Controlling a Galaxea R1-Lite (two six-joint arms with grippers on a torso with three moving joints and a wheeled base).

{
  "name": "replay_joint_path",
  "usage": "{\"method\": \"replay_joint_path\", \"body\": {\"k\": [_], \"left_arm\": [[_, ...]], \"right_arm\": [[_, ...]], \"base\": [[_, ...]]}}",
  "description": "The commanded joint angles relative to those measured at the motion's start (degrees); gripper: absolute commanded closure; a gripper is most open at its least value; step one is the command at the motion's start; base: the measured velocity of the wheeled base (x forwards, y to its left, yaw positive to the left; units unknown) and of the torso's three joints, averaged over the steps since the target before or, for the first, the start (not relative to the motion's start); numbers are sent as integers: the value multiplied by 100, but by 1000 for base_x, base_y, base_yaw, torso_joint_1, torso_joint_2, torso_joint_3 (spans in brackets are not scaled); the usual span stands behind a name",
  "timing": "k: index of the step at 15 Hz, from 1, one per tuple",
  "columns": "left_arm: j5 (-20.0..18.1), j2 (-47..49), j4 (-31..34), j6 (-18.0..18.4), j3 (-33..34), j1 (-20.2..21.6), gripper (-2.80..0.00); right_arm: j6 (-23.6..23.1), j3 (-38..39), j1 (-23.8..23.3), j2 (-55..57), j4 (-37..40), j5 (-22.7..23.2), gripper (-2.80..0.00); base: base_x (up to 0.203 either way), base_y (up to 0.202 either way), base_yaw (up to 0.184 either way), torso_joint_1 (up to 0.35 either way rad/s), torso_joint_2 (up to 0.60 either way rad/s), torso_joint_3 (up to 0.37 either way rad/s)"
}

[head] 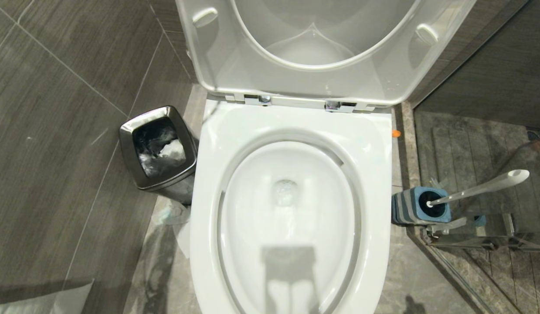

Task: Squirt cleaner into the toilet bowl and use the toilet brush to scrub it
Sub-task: Flush the toilet

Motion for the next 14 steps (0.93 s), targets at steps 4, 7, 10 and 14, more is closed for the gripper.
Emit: {"method": "replay_joint_path", "body": {"k": [4, 7, 10, 14], "left_arm": [[7, -1223, 1626, -12, 460, -10, 0], [133, -1970, 3834, -148, 743, -4, 0], [325, -2376, 5720, -412, 797, 2, 0], [359, -2461, 6295, -831, 856, 51, 0]], "right_arm": [[0, 3, 2, 2, 0, 3, 0], [0, 0, 2, 2, 0, 3, 0], [0, 9, 2, 2, 0, 3, 0], [0, 9, 2, 2, 0, 3, 0]], "base": [[0, 0, 0, 0, -10, -2], [0, 0, 0, 0, 0, 0], [0, 0, 0, 0, 0, 0], [0, 0, 0, 1, -7, 1]]}}
